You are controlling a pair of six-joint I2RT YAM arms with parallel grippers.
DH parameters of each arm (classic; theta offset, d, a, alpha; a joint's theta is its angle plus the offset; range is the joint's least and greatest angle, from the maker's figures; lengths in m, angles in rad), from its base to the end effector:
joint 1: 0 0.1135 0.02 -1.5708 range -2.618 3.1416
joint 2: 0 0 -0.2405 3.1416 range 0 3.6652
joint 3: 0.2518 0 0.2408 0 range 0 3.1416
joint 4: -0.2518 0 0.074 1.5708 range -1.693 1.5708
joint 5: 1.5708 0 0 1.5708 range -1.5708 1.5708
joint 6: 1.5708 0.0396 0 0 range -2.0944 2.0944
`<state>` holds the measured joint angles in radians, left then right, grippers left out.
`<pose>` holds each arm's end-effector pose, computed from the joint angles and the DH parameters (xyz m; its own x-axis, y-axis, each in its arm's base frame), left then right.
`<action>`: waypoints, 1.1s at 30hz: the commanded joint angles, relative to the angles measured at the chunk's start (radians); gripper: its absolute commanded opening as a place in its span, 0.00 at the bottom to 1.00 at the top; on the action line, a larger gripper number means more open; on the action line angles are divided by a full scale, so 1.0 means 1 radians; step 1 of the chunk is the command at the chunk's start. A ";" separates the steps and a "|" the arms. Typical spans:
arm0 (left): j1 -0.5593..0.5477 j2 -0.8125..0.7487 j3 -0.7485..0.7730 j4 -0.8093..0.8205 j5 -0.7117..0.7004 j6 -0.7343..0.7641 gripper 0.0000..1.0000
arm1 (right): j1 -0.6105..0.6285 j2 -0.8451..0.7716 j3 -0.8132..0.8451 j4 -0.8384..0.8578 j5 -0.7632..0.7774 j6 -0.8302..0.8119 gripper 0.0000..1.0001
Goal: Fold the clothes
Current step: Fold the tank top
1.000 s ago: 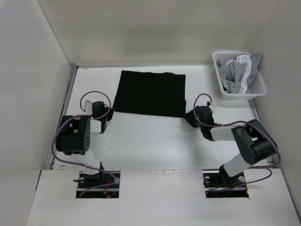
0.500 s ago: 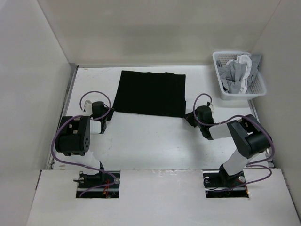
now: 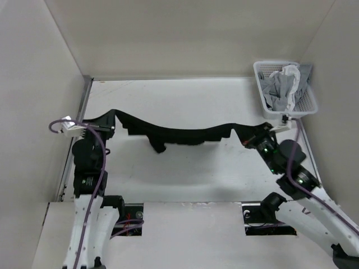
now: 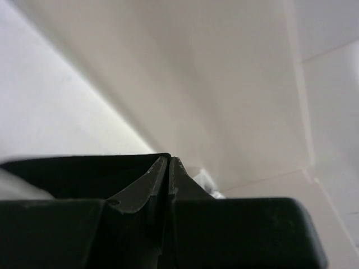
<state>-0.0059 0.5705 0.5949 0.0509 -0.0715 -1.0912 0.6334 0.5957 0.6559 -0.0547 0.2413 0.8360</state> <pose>0.1625 0.0019 0.3176 0.0927 -0.8855 -0.4554 0.0366 0.4600 -0.8871 0.1366 0.0886 0.3230 -0.2806 0.6878 -0.6694 -0.2595 0.6171 0.7428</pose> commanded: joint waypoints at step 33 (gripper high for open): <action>0.007 0.976 0.381 0.168 0.004 0.031 0.00 | -0.449 1.046 0.447 0.213 -0.439 -0.081 0.01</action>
<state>0.0044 1.6539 1.0229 0.1520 -0.0647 -1.0588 0.1894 1.6939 1.1126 0.0978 -0.1547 0.7631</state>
